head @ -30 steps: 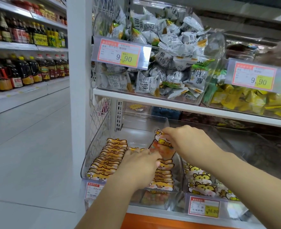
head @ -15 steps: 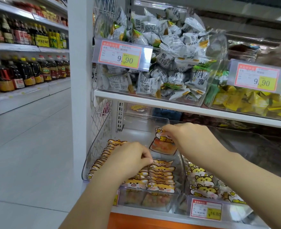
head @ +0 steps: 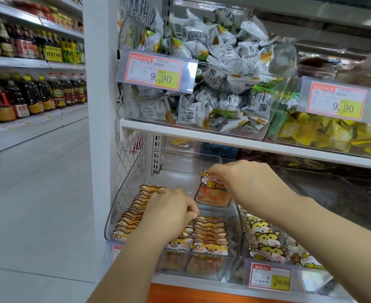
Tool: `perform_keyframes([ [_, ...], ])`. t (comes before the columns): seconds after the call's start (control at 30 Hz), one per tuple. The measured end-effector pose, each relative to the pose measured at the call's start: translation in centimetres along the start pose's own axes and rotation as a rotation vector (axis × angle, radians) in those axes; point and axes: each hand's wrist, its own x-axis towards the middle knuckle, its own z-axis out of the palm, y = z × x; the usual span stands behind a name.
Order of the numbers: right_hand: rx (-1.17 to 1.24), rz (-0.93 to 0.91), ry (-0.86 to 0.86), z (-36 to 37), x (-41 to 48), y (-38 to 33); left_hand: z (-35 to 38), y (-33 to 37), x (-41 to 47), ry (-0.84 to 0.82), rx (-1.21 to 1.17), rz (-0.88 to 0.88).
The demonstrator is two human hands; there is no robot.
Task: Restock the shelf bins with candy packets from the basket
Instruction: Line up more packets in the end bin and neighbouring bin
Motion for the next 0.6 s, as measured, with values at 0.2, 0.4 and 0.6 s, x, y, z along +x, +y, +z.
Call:
perform_keyframes([
  [0.2, -0.008, -0.033, 0.001, 0.1, 0.5, 0.3, -0.1, -1.1, 0.4, 0.059, -0.014, -0.047],
  [0.4, -0.027, -0.052, -0.047, 0.3, 0.7, 0.0, 0.1, -1.2, 0.4, 0.011, 0.025, -0.077],
  [0.6, -0.013, -0.061, -0.067, 0.6, 0.9, -0.1, -0.1, -1.5, 0.6, 0.028, 0.007, -0.091],
])
